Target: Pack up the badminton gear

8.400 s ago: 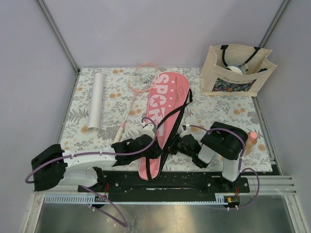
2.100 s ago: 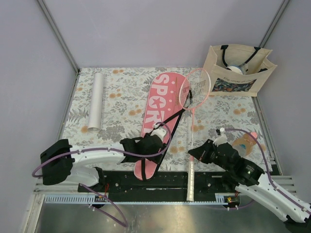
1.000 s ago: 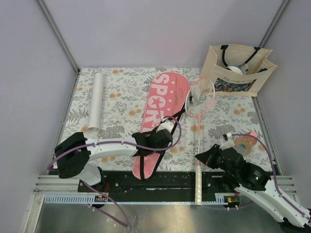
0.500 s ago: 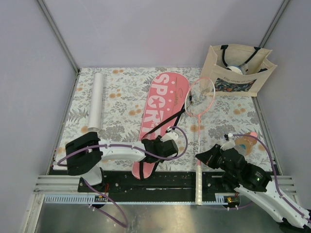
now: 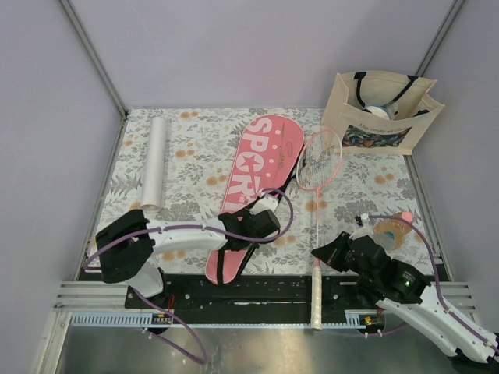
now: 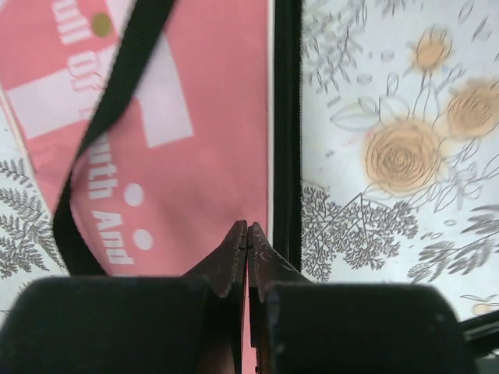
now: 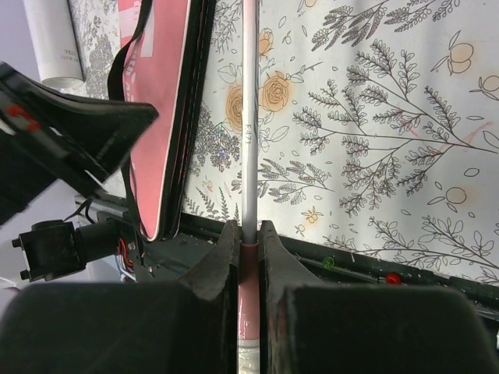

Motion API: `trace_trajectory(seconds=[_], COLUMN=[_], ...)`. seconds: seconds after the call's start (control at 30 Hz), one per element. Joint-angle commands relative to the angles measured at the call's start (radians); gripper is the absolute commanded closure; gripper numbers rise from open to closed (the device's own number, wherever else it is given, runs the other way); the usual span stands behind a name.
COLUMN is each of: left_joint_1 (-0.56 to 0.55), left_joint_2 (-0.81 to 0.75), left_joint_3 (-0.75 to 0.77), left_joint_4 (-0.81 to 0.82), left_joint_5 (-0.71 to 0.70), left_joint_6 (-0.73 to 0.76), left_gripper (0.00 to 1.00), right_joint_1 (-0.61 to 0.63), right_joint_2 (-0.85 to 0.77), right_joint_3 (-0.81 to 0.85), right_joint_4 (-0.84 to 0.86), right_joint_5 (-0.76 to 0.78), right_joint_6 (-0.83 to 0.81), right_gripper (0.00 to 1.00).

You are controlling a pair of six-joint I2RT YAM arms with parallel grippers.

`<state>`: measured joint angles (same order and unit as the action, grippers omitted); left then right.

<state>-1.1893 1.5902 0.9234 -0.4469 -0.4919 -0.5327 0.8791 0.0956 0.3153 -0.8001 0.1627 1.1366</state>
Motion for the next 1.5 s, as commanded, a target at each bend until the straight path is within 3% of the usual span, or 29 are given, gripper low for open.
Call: trace_trajectory(seconds=[0.0,0.17,0.27,0.33,0.53,0.87,1.07,1.33,1.47], left_joint_1=[0.066,0.082,0.068,0.042,-0.039,-0.076,-0.075,-0.075,-0.066], left_joint_2=[-0.131,-0.154,-0.150,-0.159,-0.145,-0.052,0.034,0.045,-0.022], left_joint_3=[0.002,0.025,0.025,0.020,0.028,0.003,0.048,0.028,0.028], left_joint_4=[0.086,0.025,-0.027,-0.053,-0.171,-0.180,-0.193,-0.141,-0.122], left_joint_5=[0.093,0.098,0.133,0.154,0.079,-0.014,-0.083,-0.073,-0.051], left_joint_6=[-0.029,0.034,0.051,0.051,0.002,-0.030,-0.029,-0.033,-0.044], left_gripper=[1.00,0.99,0.62,0.50,0.46,0.37,0.43,1.00,1.00], right_joint_1=[0.004,0.004,0.003,0.004,0.004,0.004,0.004,0.004,0.006], right_joint_2=[0.023,0.019,0.021,0.015,-0.013,-0.043,-0.033,-0.019,-0.013], right_joint_3=[0.005,0.019,0.034,0.036,0.025,0.031,0.038,0.033,0.041], right_joint_4=[0.079,0.082,0.079,0.078,0.075,0.048,0.053,0.059,0.036], right_joint_5=[0.009,0.020,0.035,0.037,0.038,0.054,0.054,0.051,0.067], right_joint_6=[0.044,0.051,0.038,0.034,0.038,0.040,0.032,0.035,0.054], right_gripper=[1.00,1.00,1.00,1.00,1.00,1.00,1.00,1.00,1.00])
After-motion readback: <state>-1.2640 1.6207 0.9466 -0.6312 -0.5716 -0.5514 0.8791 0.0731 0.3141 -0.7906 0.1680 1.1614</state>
